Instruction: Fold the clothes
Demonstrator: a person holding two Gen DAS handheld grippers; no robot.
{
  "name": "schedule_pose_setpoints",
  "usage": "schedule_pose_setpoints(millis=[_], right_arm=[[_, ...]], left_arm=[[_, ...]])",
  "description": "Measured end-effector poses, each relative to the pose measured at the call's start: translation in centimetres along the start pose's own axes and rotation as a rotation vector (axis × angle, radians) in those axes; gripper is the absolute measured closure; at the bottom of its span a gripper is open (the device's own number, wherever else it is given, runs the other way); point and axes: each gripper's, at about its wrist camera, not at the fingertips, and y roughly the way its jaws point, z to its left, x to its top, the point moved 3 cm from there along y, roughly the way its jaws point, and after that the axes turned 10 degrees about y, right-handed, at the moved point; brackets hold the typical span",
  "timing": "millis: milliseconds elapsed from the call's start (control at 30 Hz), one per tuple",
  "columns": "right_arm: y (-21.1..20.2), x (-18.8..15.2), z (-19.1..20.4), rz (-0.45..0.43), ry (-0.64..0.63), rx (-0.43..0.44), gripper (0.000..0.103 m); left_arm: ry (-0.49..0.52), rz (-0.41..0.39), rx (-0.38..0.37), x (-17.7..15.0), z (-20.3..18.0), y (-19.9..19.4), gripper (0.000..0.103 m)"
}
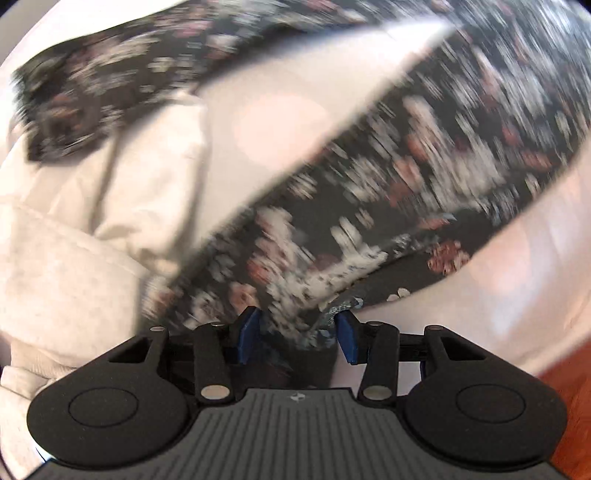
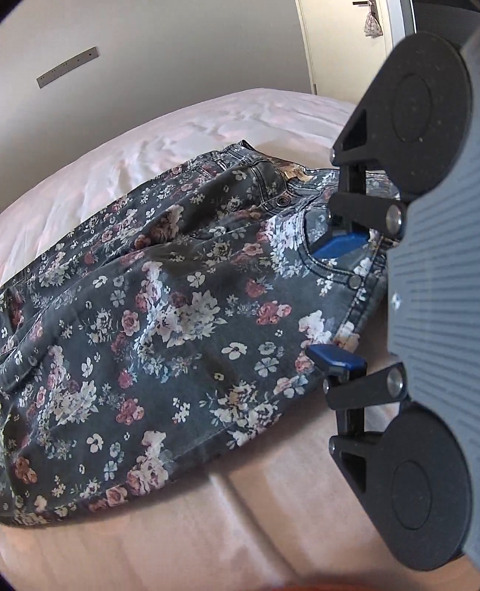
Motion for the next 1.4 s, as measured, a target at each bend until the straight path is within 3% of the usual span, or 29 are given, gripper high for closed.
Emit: schedule_pose_setpoints(millis=[133, 200, 367, 400, 433, 567, 667, 733, 800, 867, 933, 1000, 1067, 1200, 1333, 1400], right_arm=[[0.8, 0.2, 0.0, 0.020, -0.043, -0.038, 0.059], [1.0, 0.0, 0.0, 0.040, -0.070, -0.048, 0.079], [1.2, -0.7, -0.3, 0.050, -0.114, -0.120, 0.081], [1.2, -0.7, -0.6, 0.047, -0.098, -0.144, 0.096], [1.0, -0.6, -1.1, 0.040, -0.069, -0.168, 0.103], [-0.8, 0.9, -4.0, -0.037, 0.098, -0.240, 0.103], [-2.2, 2.1, -6.7, -0.074, 0.206, -0.311, 0.103], [-2.9, 2.6, -8.5, -0.083, 0.276, -0.317, 0.103], [-3.7, 2.7, -9.1, -0.112, 0.291, -0.260, 0.103], [-4.2, 2.5, -8.3, -0.118, 0.220, -0.207, 0.100], [-4.4, 2.0, -6.7, -0.099, 0.128, -0.169, 0.091], [-4.5, 1.2, -5.0, -0.089, 0.046, -0.128, 0.059], [-4.6, 0.3, -2.9, -0.075, -0.039, -0.091, 0.057], [-3.7, -1.8, 1.1, -0.029, -0.229, -0.037, 0.049], [-1.3, -3.5, 3.3, 0.027, -0.370, -0.104, 0.049], [-0.3, -3.5, 3.1, 0.044, -0.335, -0.132, 0.054]], left_arm=[[0.020, 0.003, 0.005, 0.1, 0.2, 0.2, 0.058], [0.045, 0.002, 0.020, -0.4, -0.2, -0.5, 0.056], [0.195, 0.052, 0.038, -2.8, -3.1, -2.5, 0.055], [0.235, 0.065, 0.042, -3.5, -3.9, -2.8, 0.055], [0.273, 0.076, 0.047, -4.2, -4.7, -2.9, 0.055], [0.322, 0.090, 0.054, -5.7, -5.9, -2.7, 0.055], [0.300, 0.096, 0.060, -5.3, -5.8, -1.6, 0.055], [0.288, 0.112, 0.065, -5.0, -5.6, -0.6, 0.055], [0.282, 0.132, 0.075, -5.0, -5.6, 0.4, 0.055], [0.276, 0.140, 0.096, -5.1, -5.7, 0.9, 0.055], [0.274, 0.139, 0.112, -5.1, -5.9, 1.3, 0.055], [0.270, 0.138, 0.126, -5.1, -6.1, 1.6, 0.055], [0.261, 0.129, 0.137, -5.2, -6.1, 1.7, 0.058], [0.262, 0.123, 0.195, -5.5, -6.1, 1.2, 0.087], [0.233, 0.095, 0.214, -5.8, -5.7, -0.6, 0.095], [0.210, 0.063, 0.243, -5.9, -5.6, -2.2, 0.097]])
